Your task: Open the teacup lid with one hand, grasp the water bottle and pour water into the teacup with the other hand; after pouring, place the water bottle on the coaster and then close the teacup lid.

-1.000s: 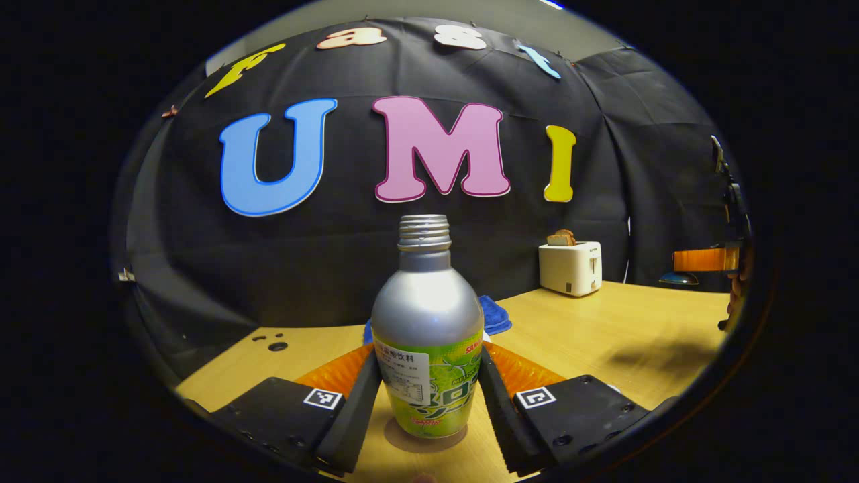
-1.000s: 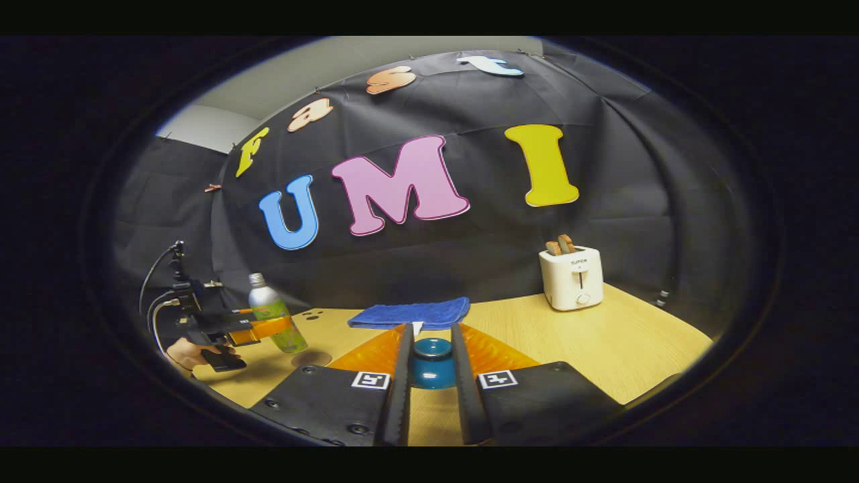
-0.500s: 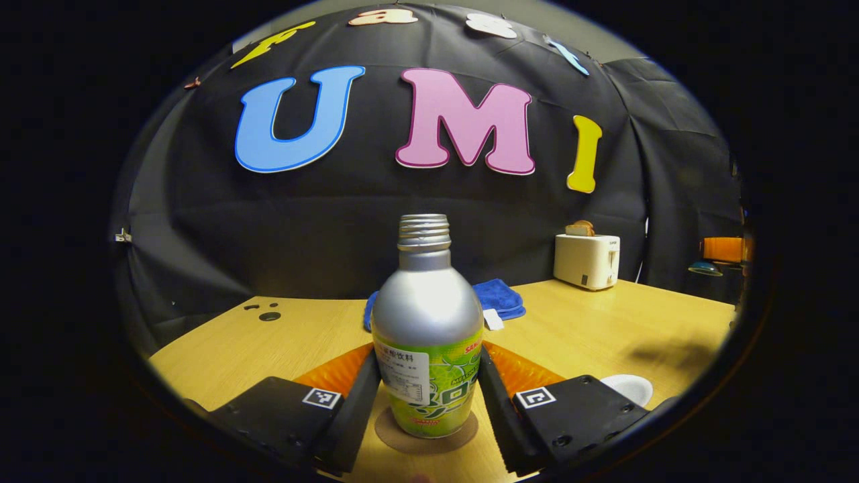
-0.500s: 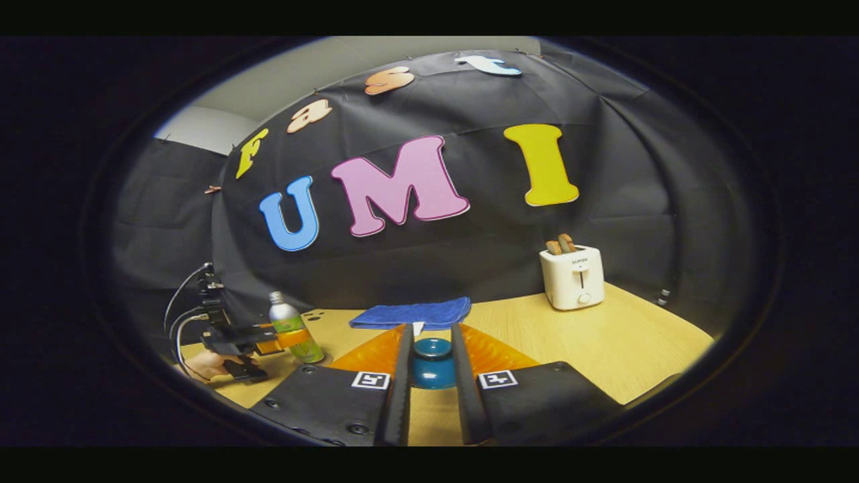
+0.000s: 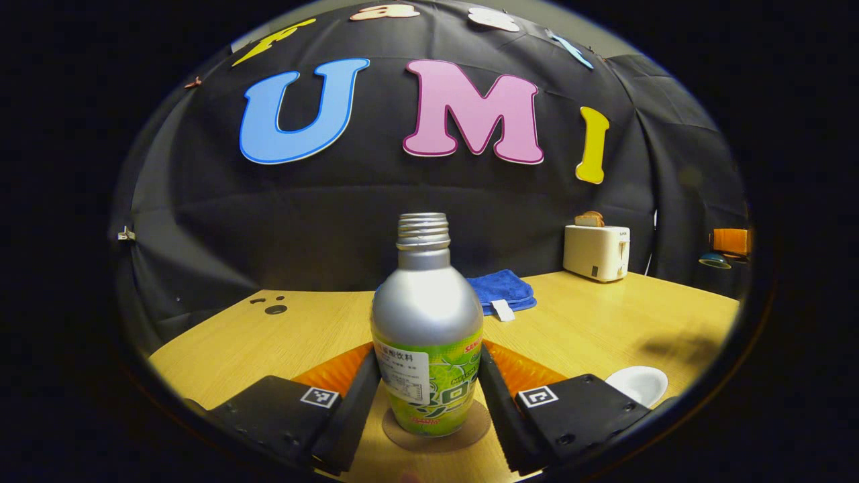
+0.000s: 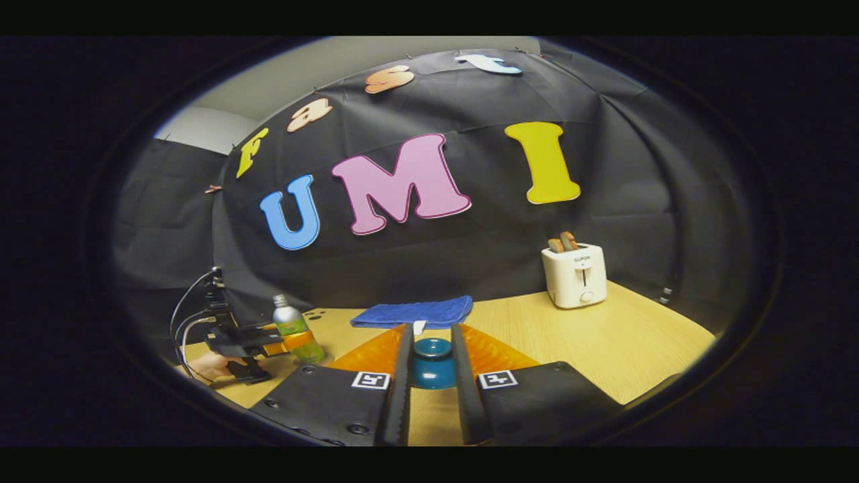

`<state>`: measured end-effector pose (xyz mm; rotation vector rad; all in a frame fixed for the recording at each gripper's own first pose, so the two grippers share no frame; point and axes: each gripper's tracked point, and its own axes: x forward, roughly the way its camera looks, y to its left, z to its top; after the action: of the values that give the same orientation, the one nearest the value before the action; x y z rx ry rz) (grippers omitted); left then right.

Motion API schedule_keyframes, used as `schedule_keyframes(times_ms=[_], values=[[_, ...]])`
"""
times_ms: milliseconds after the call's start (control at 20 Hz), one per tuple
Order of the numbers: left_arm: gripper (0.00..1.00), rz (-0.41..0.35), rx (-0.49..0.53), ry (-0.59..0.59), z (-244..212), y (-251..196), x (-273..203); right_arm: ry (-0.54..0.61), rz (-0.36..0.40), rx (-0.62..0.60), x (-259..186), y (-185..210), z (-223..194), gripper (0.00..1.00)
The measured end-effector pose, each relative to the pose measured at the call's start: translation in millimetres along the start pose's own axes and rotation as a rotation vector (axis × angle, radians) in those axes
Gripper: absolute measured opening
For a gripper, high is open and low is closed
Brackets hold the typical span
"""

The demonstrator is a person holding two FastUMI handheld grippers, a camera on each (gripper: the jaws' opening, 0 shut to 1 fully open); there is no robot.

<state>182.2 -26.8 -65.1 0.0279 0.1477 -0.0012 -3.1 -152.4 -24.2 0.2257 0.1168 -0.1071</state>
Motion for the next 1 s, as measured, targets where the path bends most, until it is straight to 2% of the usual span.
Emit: schedule_keyframes(times_ms=[300,500,700,850,1000], values=[[0.84,0.018,-0.035,-0.024,4,7,-9,0.012,0.026,-0.006,6,15,-8,0.33],[0.87,0.011,-0.011,-0.045,13,8,-23,0.024,0.081,-0.012,14,46,-20,0.34],[0.87,-0.014,-0.015,-0.060,12,6,-44,0.061,0.169,-0.034,27,98,-45,0.33],[0.87,-0.042,-0.023,-0.065,8,2,-56,0.106,0.196,-0.076,37,124,-72,0.33],[0.87,-0.062,-0.012,-0.063,3,-1,-65,0.163,0.216,-0.067,45,141,-99,0.33]])
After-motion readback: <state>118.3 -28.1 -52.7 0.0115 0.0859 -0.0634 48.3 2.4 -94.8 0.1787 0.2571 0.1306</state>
